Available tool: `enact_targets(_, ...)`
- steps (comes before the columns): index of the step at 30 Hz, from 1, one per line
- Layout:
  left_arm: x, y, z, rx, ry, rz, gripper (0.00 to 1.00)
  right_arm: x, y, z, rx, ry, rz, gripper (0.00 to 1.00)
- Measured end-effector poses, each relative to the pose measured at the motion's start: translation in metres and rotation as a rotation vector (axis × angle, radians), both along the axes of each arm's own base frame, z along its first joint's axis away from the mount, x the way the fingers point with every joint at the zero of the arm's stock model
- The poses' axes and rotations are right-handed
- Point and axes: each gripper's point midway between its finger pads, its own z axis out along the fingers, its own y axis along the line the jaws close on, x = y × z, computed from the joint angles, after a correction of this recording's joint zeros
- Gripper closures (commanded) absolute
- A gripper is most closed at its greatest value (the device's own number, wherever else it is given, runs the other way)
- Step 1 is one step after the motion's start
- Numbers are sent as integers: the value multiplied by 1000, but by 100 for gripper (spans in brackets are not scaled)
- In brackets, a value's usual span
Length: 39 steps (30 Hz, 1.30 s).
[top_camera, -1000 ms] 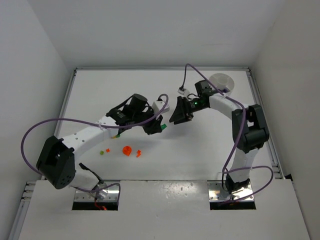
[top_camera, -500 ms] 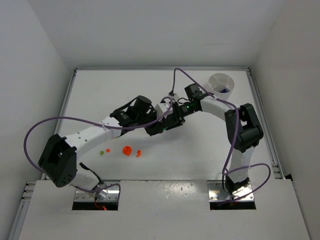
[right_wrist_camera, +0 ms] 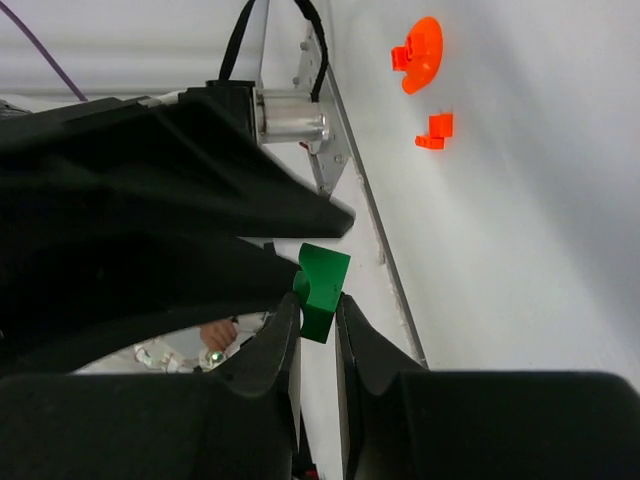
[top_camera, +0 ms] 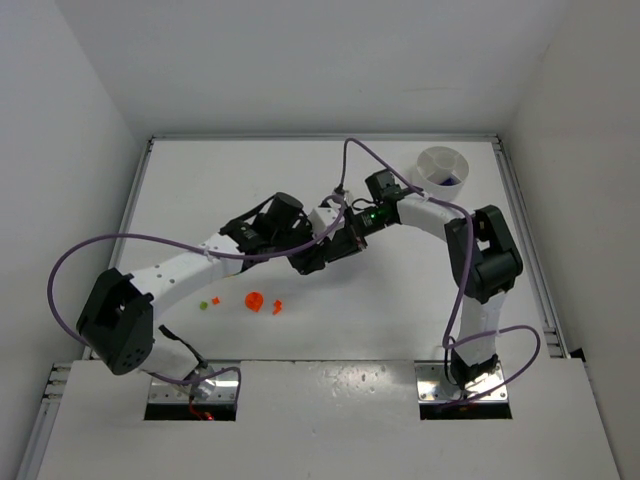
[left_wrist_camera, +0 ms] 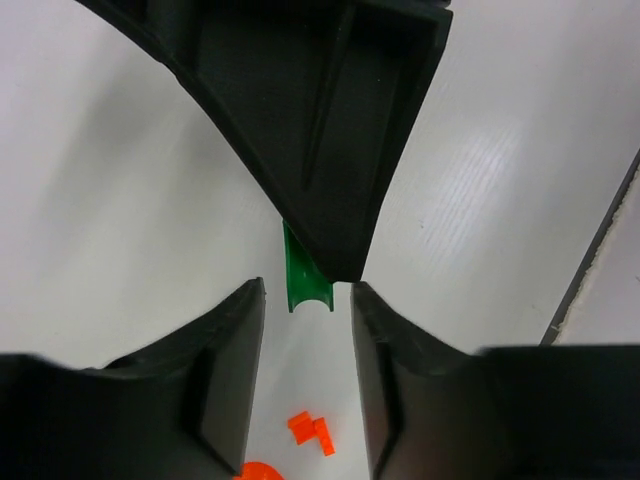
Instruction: Sort the legos into containers by color
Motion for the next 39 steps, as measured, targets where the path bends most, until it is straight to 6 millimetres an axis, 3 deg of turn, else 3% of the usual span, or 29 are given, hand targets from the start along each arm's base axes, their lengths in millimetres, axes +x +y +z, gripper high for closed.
enact_targets(5, 0, 3, 0, 2, -25, -2, 3, 3, -3, -2, -11, -6, -4, 99)
enact_targets(6, 0, 4, 2, 1, -29, 2, 0, 6, -5, -2, -20, -18, -8, 99)
enact_targets(10, 1, 10, 11, -13, -52, 20, 0, 27, -15, 3, -59, -91, -39, 100)
enact_targets(16, 27, 45, 24, -31, -58, 172, 0, 92, -55, 9, -229, -280, -179, 100)
enact_targets(21, 52, 79, 23, -16, -6, 309, 0, 171, -121, 14, -517, -500, -391, 100)
enact_targets(24, 64, 93, 21, -11, 15, 363, 0, 217, -167, 28, -714, -636, -528, 100)
enact_targets(26, 67, 103, 19, -7, 29, 390, 0, 235, -188, 34, -802, -689, -586, 100)
enact_targets(31, 71, 112, 20, -10, 39, 422, 0, 263, -222, 34, -982, -750, -674, 100)
enact_targets(36, 77, 120, 23, -14, 39, 471, 0, 291, -242, 16, -1105, -759, -713, 100)
enact_targets(39, 83, 129, 25, -18, 38, 512, 0, 293, -253, 0, -1166, -733, -714, 100)
